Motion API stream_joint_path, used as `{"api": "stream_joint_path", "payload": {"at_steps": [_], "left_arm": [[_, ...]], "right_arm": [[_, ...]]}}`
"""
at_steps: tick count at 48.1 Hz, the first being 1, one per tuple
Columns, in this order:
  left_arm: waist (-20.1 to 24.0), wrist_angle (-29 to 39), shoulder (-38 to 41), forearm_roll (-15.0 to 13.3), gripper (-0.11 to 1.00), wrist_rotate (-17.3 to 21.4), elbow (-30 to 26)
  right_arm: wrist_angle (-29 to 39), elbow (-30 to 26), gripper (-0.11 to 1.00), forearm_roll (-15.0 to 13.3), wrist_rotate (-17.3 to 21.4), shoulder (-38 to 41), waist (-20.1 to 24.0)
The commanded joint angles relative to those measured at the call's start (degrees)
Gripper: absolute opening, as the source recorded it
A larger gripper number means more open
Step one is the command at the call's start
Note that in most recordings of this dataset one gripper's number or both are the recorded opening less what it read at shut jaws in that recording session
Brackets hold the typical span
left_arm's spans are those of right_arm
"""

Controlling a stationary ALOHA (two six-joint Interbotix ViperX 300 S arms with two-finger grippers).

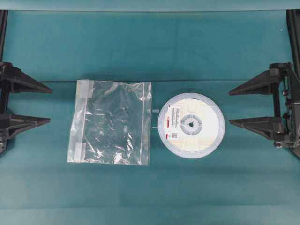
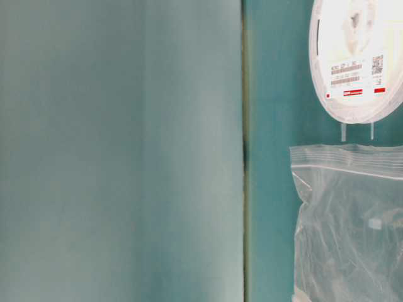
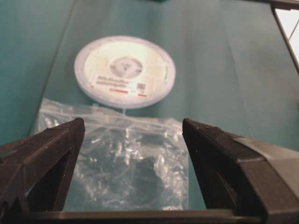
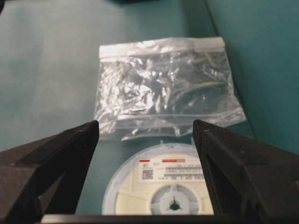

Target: Take out the reel from the clear zip bag.

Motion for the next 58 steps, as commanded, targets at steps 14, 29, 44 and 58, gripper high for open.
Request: {"api": "stream_joint_path", "payload": {"at_steps": [14,29,44,58], "left_arm": [[-0.2,-0.3,0.2,0.2,0.92,-0.1,-1.6],[-0.2,-0.1,0.2,0.2,0.92,-0.1,-1.4],[-0.2,0.1,0.2,0.2,0.92,-0.2,-1.4],[-0.2,0.1,0.0,0.2,0.92,-0.2,-1.4]], "right_arm": [[-0.4,-0.3,0.88,0.0,0.6,0.1,0.1],[-0.4,-0.2,0.88,0.1,0.6,0.2,0.0],[-1.2,-0.2,0.88,0.1,0.5,0.1,0.1],[-1.3,0.0,0.88,0.1,0.5,0.2,0.0]]}}
